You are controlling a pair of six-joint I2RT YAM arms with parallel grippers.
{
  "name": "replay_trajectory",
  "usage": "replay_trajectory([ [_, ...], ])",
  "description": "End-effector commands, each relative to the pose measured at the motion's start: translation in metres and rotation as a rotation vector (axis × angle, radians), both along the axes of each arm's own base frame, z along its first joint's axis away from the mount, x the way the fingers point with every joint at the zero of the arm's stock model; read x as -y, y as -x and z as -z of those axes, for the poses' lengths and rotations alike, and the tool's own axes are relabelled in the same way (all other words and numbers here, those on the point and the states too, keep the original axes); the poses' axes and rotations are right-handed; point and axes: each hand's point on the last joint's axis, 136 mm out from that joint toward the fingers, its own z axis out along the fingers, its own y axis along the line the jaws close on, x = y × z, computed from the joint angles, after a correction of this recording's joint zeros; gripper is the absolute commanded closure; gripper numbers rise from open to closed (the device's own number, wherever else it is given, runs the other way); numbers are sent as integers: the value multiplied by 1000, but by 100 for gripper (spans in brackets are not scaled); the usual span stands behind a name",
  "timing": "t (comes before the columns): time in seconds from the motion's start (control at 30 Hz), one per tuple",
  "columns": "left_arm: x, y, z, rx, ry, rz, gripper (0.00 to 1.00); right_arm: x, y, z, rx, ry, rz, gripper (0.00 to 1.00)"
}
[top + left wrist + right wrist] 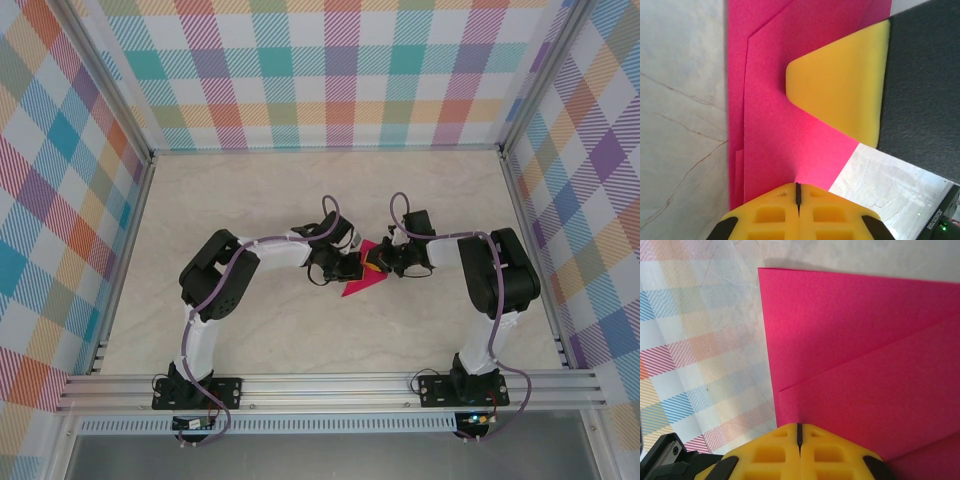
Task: Fold a paper plane with a square sheet of paper (pick it up from the middle)
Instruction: Fourth fold the wing at the center of the table.
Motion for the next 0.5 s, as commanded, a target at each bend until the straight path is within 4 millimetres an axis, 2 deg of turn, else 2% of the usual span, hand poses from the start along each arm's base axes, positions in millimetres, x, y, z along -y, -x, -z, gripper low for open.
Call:
replay_trajectory([
  [0.0, -18, 16, 16, -57, -64, 9, 95, 22, 21, 42, -129, 144, 35, 93],
  [0.23, -32, 30, 27, -87, -98, 2, 95, 24, 24, 46, -144, 155, 35, 93],
  [0.47, -41, 43, 23, -106, -96, 19, 96, 24, 24, 48, -152, 159, 35, 93],
])
